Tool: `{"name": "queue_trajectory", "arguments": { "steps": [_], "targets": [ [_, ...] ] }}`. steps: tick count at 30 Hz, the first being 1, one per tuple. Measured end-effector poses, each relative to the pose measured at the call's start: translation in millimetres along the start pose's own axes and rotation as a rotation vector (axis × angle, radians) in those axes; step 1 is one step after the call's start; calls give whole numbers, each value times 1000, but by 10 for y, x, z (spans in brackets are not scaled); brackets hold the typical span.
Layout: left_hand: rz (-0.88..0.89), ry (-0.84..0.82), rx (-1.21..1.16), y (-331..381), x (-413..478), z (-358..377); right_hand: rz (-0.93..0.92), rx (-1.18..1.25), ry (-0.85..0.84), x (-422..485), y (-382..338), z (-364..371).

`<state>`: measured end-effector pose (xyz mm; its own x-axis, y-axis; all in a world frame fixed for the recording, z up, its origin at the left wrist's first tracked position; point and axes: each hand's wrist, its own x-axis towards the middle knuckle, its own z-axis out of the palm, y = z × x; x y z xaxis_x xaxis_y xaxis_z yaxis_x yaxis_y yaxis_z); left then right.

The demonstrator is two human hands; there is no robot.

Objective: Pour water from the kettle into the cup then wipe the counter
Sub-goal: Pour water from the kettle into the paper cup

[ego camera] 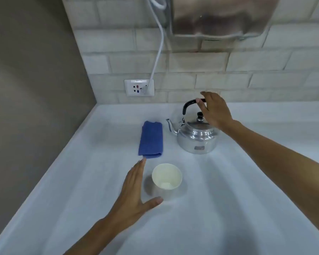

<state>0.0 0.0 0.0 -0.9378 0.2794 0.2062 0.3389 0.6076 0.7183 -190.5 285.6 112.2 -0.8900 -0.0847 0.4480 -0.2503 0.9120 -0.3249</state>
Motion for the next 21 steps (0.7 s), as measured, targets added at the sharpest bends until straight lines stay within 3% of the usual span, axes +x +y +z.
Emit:
{"name": "queue_trajectory", "arguments": {
  "steps": [7,14,21],
  "targets": [
    [-80,-92,-121,73,129,231,-50,-60,118,196,-43,139],
    [-163,-29,-345,99,277,412,132,-87,52,427,-37,167],
    [-213,14,-360,92,426,522,185,-105,39,513,-56,160]
  ]
}}
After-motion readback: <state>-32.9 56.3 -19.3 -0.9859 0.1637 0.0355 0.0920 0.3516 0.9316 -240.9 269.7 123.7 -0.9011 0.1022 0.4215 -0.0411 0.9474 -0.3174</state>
